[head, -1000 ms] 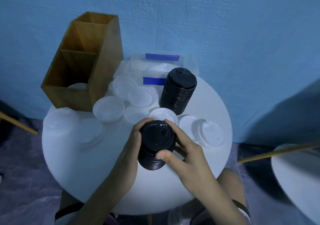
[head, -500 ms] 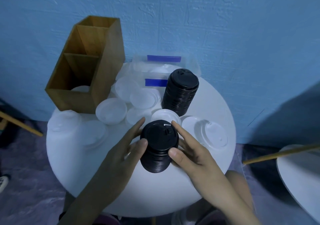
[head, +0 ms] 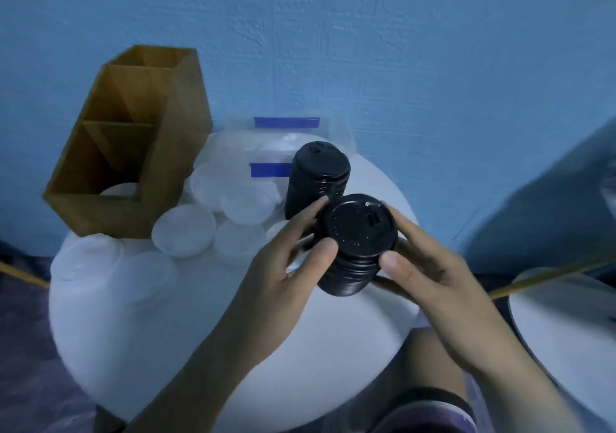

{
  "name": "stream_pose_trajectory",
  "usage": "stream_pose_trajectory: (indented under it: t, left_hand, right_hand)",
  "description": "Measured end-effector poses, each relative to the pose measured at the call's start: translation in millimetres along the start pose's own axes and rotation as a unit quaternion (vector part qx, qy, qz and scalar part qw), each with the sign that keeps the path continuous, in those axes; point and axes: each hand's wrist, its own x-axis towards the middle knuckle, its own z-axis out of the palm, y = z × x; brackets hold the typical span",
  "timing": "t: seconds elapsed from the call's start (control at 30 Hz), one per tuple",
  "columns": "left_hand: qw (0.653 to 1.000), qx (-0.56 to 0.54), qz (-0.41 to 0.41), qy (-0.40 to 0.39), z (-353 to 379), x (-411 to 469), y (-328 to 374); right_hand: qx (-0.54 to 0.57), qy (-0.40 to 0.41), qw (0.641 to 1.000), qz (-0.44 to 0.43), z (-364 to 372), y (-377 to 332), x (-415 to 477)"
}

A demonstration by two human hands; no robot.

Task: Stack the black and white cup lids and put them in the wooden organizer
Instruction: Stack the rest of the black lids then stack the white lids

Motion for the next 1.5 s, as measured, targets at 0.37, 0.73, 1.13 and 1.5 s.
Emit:
stream_pose_trajectory:
  t: [0.37, 0.73, 1.13, 1.5]
  left_hand:
    - [0.999, -0.003, 0.003, -0.048, 79.3, 102.5, -34.4]
    - [0.994, 0.018, -0.064, -0.084, 90.7, 136.8, -64.8]
    - [0.979, 0.185, -0.056, -0.067, 84.2, 122.0, -55.7]
    - [0.807, 0.557, 0.153, -0.121, 45.1, 42.5, -64.3]
  right_hand:
    - [-0.058, 0.058, 0.996, 0.048, -88.9, 6.2, 58.1]
    - [-0.060, 0.052, 0.993, 0.084, -102.7, 38.1, 84.5]
    - [-0.180, 0.066, 0.975, 0.116, -110.8, 52.3, 83.4]
    - [-0.511, -0.030, 0.858, 0.047, -64.3, 66.2, 7.0]
